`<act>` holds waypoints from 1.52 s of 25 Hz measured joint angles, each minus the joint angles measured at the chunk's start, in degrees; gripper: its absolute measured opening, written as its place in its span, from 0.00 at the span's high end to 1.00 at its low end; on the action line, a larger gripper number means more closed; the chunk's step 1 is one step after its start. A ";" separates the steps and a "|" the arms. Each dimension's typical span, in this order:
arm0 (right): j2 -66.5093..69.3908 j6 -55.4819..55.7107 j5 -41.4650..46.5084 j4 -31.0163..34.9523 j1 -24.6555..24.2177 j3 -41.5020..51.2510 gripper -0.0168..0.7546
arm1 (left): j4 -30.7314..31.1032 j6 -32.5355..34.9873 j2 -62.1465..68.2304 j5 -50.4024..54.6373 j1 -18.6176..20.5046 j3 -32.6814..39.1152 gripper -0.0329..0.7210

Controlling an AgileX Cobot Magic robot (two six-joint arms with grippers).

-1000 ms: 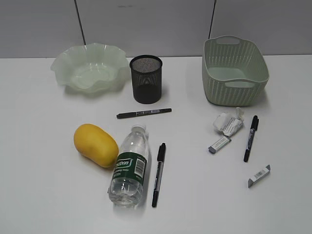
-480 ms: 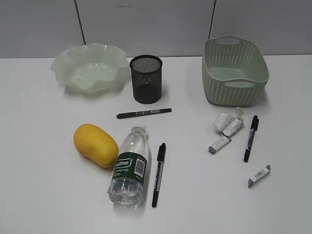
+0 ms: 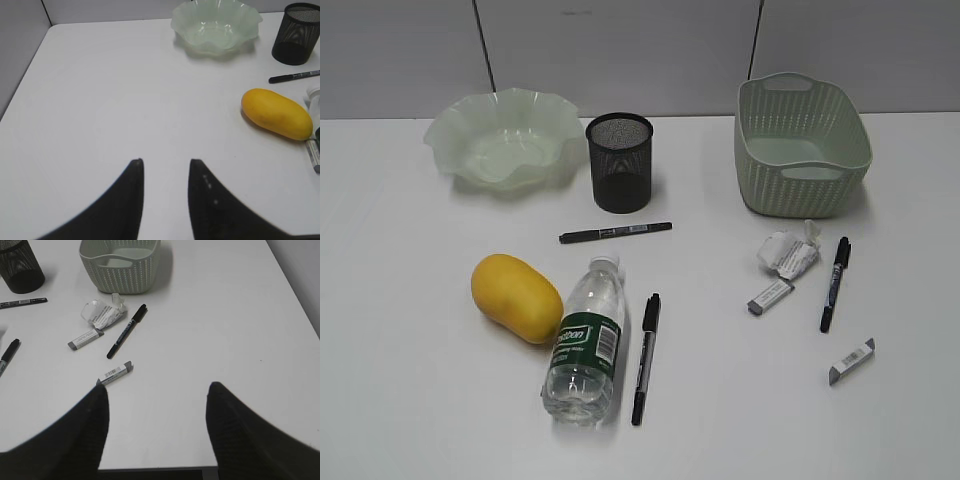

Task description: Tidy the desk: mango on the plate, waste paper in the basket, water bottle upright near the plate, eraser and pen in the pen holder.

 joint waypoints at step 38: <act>0.00 0.00 0.00 0.06 0.00 0.00 0.34 | 7.86 30.71 43.34 -6.47 -12.15 -19.57 0.18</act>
